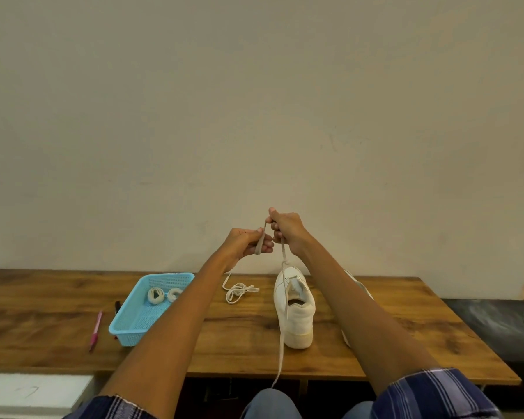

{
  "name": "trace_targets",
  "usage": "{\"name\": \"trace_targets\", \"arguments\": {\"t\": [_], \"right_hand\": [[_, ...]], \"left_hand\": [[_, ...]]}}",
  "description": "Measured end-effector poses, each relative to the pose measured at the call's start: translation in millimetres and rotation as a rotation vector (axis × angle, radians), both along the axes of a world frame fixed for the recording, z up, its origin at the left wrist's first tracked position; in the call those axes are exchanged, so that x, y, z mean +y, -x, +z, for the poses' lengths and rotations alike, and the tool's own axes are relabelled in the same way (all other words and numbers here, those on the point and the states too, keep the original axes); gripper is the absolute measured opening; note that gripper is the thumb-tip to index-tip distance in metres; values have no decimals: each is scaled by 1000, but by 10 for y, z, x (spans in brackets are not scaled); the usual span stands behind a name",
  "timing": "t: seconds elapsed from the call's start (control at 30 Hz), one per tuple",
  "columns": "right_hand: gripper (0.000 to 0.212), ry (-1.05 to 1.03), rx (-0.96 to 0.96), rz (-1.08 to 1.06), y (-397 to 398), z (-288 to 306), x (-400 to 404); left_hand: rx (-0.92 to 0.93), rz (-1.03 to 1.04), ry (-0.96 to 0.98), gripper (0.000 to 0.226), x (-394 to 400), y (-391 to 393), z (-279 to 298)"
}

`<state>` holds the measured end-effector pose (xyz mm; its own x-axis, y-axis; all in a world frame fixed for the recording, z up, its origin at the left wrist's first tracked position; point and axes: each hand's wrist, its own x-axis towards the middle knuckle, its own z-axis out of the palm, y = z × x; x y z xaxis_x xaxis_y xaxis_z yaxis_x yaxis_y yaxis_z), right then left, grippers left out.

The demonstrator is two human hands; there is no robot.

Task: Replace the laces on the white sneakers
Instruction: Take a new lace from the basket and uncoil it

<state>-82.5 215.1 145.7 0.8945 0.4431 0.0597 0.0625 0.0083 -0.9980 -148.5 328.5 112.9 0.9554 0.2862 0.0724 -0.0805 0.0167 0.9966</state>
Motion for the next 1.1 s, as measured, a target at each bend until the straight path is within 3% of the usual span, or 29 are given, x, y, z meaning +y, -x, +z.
{"name": "trace_targets", "arguments": {"t": [0.23,0.47,0.63,0.7,0.77,0.83,0.87,0.93,1.03,1.1], "right_hand": [[34,-98,140,-49,-80,7,11],[38,-38,193,25,-201,-215,-13],[50,330,34,-60,-296,-738,-59],[51,649,-140,-18,-344,-877,-97],[32,1018,-305,44,-324,-883,-126],[19,1144,-450,10,-281,-761,-78],[22,1094,-530,-15,-267,-679,-22],[37,769,-570,37,-220,-471,82],[54,154,-292,252,-123,-177,146],[51,59,-243,335,-98,-93,162]], "left_hand": [[-10,-9,36,29,-49,42,136],[-167,62,494,28,-78,45,322],[-201,142,525,28,-109,26,364],[-215,164,562,28,-105,6,354],[-215,187,550,27,-92,-14,355],[-192,209,484,26,-86,-35,356],[-181,218,454,26,-88,-46,351],[-173,236,417,26,-92,-66,341],[-154,272,378,23,-82,-98,312],[-142,290,368,21,-58,-110,283]]}}
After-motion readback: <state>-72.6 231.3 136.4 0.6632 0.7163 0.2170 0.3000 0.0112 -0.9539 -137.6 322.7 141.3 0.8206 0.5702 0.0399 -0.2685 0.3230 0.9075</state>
